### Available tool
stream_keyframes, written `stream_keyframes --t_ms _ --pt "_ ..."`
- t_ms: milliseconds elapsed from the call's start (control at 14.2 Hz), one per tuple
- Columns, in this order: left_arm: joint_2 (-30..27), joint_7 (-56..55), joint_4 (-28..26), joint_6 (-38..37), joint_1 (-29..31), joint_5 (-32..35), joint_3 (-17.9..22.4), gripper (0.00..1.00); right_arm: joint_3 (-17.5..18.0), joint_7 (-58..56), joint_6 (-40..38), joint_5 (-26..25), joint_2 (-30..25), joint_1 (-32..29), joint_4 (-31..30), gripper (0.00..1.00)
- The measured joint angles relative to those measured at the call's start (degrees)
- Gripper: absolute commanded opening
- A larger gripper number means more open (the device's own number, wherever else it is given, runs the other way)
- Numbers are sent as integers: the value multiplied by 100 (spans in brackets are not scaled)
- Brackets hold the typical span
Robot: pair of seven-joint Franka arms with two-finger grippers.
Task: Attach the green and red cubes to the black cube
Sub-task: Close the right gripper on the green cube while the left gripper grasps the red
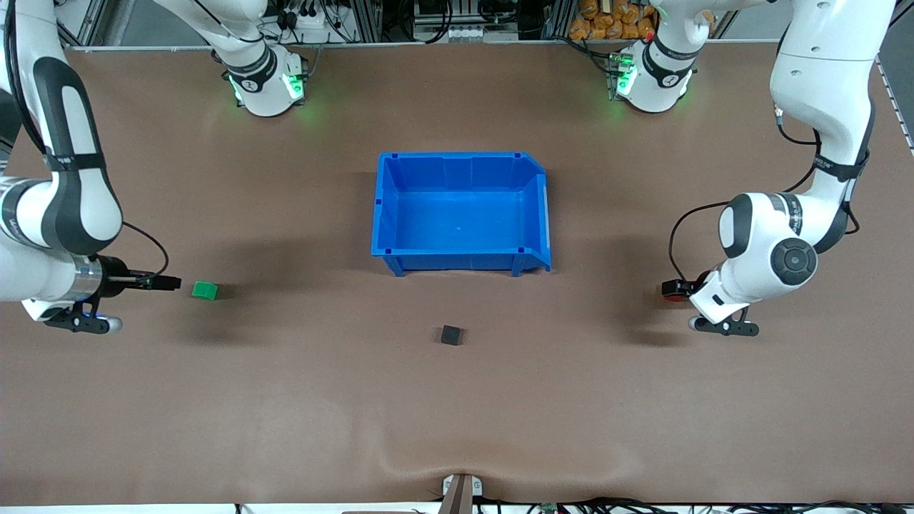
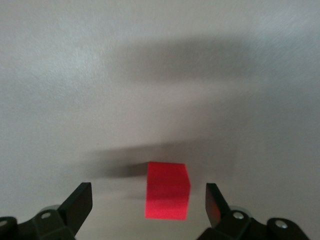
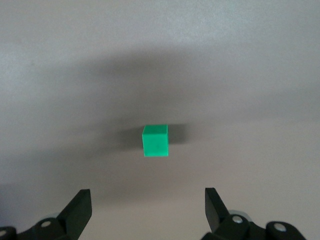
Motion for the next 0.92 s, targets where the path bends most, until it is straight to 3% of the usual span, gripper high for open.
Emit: stream_keyframes --t_ms 494,918 --pt "215 0 11 259 -104 17 -5 100 38 1 324 3 310 6 -18 100" --pt "277 0 8 256 -140 19 -6 58 29 10 1177 4 459 3 -467 100"
